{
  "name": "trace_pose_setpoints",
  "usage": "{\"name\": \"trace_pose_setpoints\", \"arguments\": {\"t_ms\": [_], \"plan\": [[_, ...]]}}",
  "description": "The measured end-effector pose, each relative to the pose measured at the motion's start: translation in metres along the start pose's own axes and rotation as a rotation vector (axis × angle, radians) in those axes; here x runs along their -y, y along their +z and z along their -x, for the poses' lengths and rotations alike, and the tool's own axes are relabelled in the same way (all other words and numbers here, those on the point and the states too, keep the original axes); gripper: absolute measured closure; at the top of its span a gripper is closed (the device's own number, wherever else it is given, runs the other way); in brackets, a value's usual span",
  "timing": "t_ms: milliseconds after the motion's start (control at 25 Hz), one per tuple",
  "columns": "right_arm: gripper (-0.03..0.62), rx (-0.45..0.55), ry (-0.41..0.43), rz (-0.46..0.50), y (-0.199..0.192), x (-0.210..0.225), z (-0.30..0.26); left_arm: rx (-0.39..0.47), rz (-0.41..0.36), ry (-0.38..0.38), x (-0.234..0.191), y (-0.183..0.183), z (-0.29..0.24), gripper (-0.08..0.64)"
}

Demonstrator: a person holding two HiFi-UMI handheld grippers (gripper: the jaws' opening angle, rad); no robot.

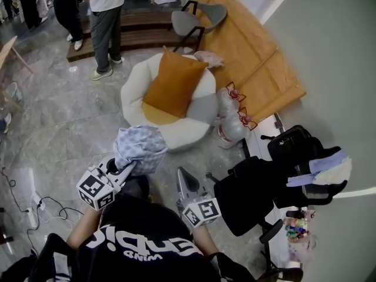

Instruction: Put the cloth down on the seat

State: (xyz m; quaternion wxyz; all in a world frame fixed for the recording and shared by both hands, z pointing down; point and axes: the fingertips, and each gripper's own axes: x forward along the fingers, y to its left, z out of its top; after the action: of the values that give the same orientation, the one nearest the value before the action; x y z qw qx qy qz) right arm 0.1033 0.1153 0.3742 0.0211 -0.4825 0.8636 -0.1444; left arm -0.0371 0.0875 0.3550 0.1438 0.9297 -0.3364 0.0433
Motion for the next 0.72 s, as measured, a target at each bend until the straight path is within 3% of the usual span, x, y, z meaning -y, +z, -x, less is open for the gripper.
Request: {"name": "trace_pose_setpoints", "arguments": {"t_ms": [720], "plan": [[0.572,-0.033,-0.028,0.003,0.014,0.06,-0.093,-0.021,0.013,-0.022,-0.09,0.027,-0.079,0.479]]}}
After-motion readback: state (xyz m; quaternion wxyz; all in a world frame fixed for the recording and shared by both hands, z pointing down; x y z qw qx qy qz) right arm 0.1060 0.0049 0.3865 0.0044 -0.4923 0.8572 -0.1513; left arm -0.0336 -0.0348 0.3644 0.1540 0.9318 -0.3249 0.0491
